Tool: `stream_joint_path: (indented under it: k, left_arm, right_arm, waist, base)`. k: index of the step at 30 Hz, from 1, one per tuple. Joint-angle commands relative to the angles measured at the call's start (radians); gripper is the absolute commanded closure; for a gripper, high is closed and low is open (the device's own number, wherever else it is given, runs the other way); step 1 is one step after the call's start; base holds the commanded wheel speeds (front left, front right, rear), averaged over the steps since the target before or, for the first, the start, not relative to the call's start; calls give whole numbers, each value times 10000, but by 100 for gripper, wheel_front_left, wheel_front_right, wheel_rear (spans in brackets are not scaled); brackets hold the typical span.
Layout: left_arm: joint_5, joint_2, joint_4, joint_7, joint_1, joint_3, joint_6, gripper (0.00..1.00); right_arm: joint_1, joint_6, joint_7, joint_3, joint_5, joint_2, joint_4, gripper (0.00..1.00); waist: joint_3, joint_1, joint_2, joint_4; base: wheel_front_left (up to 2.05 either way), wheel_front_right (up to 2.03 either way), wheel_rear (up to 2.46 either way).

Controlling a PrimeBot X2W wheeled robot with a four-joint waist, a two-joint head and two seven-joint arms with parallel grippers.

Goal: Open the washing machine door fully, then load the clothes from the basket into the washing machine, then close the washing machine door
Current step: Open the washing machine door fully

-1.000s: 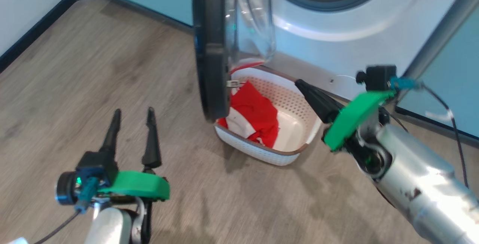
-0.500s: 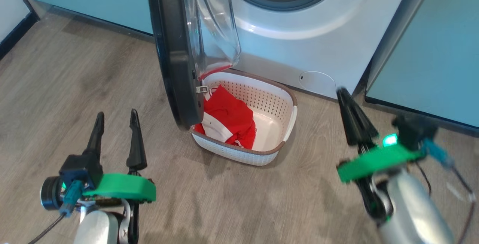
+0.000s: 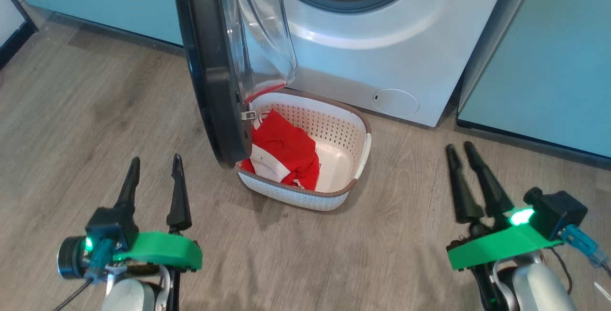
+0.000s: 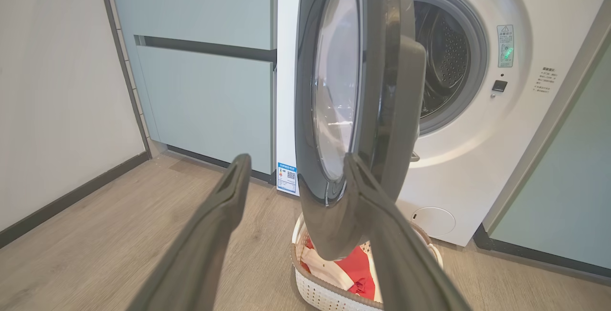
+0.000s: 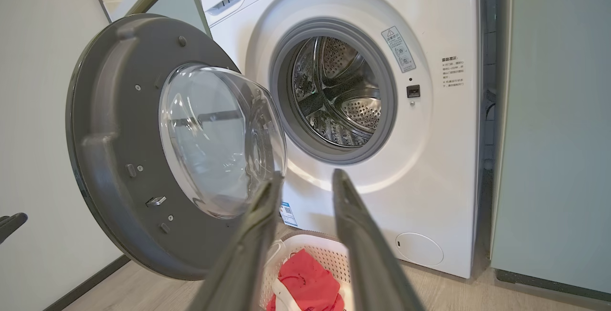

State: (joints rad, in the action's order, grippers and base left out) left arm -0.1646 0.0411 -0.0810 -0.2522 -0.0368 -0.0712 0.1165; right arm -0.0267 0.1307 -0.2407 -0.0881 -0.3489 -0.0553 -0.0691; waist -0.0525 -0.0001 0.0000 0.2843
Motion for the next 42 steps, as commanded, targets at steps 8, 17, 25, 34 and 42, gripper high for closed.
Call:
stream_joint_path:
  k: [8,17,25,34,42]
  left_arm:
    - [17,91,285,-95,-213,268,7,0]
    - [166,91,246,-95,-175,227,61,0]
    - [435,91,251,-95,-192,202,210,0]
    - [684,91,174,-95,-192,135,262,0]
    - [680,91,149,-95,-187,101,279,0]
  right_arm:
    - [-31,0,40,-155,-31,50,460,0]
    - [33,0,121,-68,37,50,517,0]
    - [4,0,165,-50,168,50,575,0]
    - [-28,0,204,3,209,51,520,0]
    - [-26,0,211,14,160,51,498,0]
  waist:
    - [78,1,0,-65]
    - [100,1,0,-40]
    - [66,1,0,-40]
    - [83,1,0,-72]
    - [151,1,0,-69]
  base:
    - [0,0,0]
    - [0,0,0]
    - [0,0,0]
    - [0,0,0]
    - [0,0,0]
